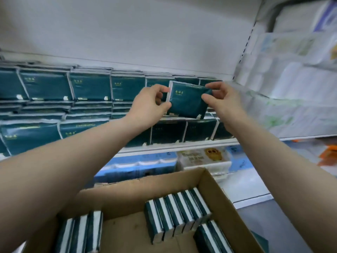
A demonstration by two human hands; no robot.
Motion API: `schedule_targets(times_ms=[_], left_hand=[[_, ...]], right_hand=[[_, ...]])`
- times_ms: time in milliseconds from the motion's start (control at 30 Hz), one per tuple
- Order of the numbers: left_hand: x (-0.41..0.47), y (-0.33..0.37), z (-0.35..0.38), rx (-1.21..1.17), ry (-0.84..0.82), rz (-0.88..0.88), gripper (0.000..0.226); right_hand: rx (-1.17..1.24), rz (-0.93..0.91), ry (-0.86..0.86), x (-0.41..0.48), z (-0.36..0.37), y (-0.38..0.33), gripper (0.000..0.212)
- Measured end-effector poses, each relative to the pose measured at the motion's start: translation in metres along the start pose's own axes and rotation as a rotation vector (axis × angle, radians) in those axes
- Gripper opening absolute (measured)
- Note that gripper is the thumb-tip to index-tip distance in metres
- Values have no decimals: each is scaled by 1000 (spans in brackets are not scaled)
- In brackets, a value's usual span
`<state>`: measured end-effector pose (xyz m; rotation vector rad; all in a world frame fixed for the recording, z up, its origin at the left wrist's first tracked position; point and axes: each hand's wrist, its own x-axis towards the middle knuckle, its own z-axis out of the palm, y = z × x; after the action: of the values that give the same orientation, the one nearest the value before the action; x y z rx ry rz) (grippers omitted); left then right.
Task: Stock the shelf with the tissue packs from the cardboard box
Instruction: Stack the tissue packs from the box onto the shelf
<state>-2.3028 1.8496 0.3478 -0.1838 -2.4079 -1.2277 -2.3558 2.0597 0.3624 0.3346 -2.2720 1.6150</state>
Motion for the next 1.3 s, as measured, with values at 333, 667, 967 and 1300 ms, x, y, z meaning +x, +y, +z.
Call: schedule_targets(times_ms=[333,667,967,1300], left_hand=[[78,-18,65,-164,-127,-153,53],[125,-38,101,-98,-141,-126,45],[131,-47,114,-102,-165,-118,71],[116,-23,92,-49,-143,-55,53]], right_hand=[[-230,-77,39,83,-2,37,25],[-335,-114,43,149,23,77,25],[-383,-131,52,156,34,104,40],[-363,-110,75,127,24,78,55]])
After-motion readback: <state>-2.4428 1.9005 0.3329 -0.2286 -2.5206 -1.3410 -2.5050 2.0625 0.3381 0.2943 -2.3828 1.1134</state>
